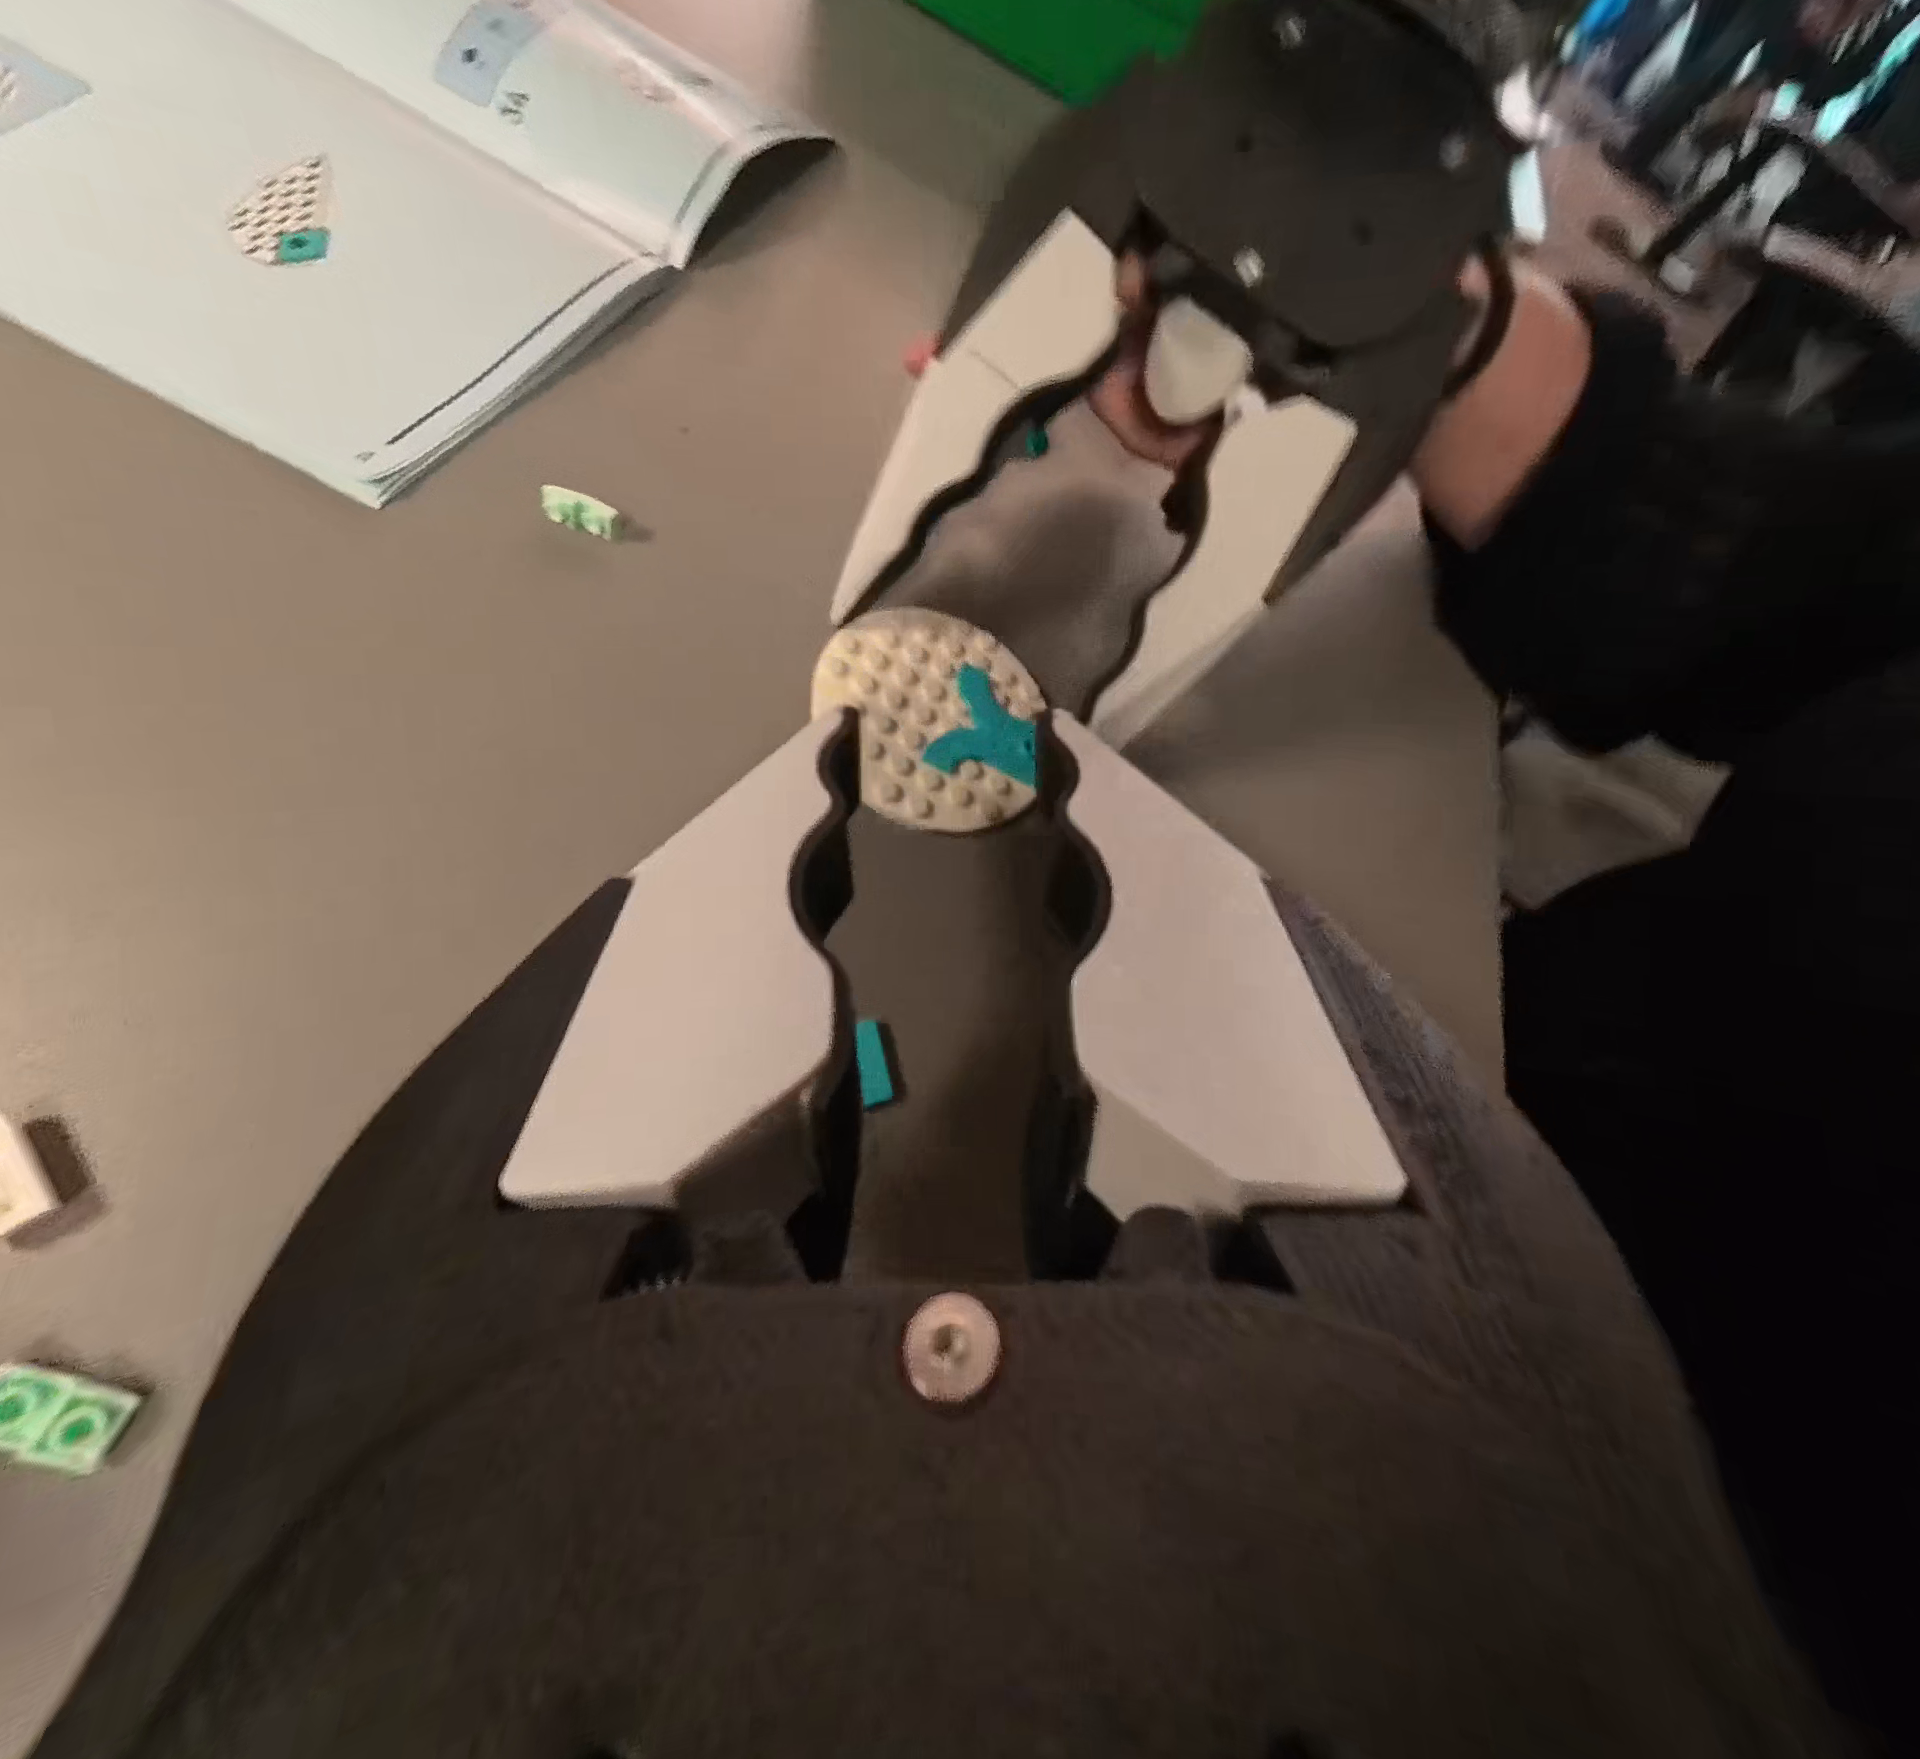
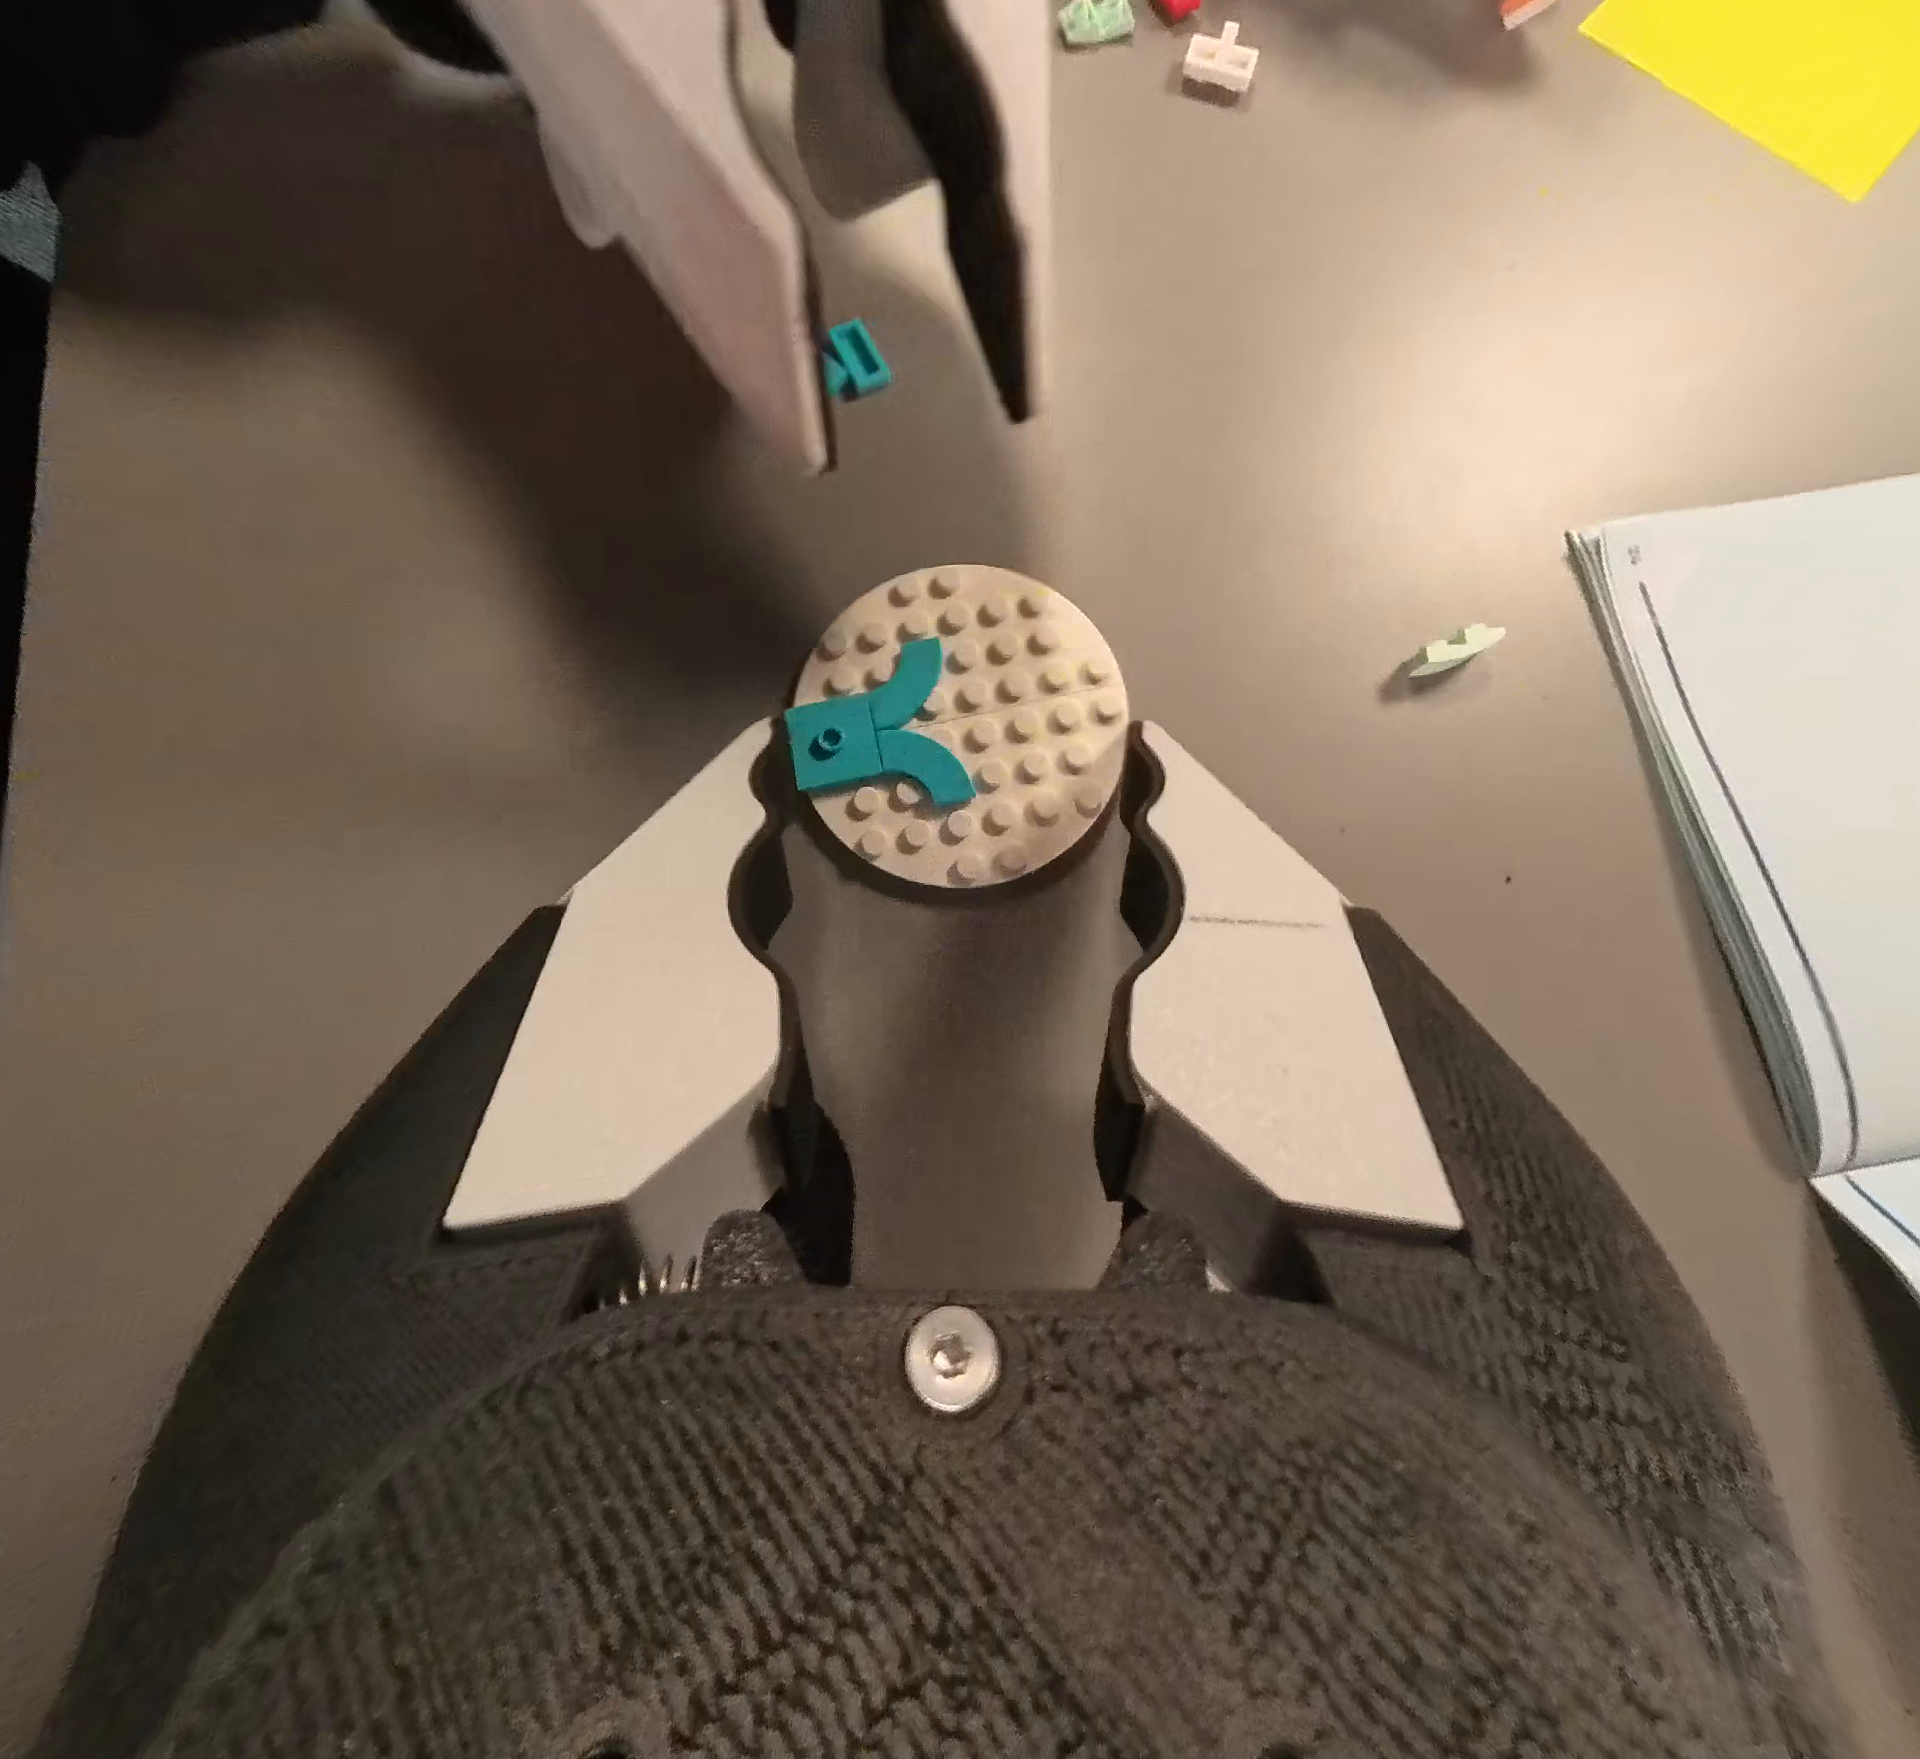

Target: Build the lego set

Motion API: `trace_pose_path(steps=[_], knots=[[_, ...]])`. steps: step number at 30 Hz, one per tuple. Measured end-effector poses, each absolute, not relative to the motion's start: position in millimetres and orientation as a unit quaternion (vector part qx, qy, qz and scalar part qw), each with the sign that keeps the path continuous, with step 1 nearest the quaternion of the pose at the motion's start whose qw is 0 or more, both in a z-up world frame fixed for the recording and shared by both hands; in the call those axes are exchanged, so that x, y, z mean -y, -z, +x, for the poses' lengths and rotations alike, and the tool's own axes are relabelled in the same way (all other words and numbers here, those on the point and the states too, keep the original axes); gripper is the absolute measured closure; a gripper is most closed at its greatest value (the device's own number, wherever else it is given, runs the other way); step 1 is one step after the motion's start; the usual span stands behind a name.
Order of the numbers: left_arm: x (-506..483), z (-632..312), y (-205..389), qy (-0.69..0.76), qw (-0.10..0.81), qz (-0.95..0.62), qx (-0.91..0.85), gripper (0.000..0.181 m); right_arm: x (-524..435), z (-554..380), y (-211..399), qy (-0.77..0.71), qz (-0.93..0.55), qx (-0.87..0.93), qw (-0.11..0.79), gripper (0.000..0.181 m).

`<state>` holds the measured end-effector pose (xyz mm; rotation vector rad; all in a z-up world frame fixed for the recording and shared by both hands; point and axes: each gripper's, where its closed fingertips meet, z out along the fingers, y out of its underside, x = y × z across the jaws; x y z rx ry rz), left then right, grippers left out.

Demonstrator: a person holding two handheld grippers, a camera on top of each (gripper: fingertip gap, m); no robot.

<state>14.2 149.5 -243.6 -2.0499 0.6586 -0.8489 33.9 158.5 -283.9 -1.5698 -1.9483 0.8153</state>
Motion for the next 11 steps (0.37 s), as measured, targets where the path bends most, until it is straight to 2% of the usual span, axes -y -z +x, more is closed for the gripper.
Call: trace_pose_path(steps=[5,11], knots=[[-160.6,16.9,235.8,0.422,0.388,-0.805,-0.149,0.130,-153.9,34.4,272.4,-0.302,-0.544,0.717,0.313,0.119],[-150.0,48.7,241.4,0.500,0.306,-0.802,-0.117,0.128,-149.5,39.5,243.3,-0.310,-0.517,0.700,0.383,0.118]])
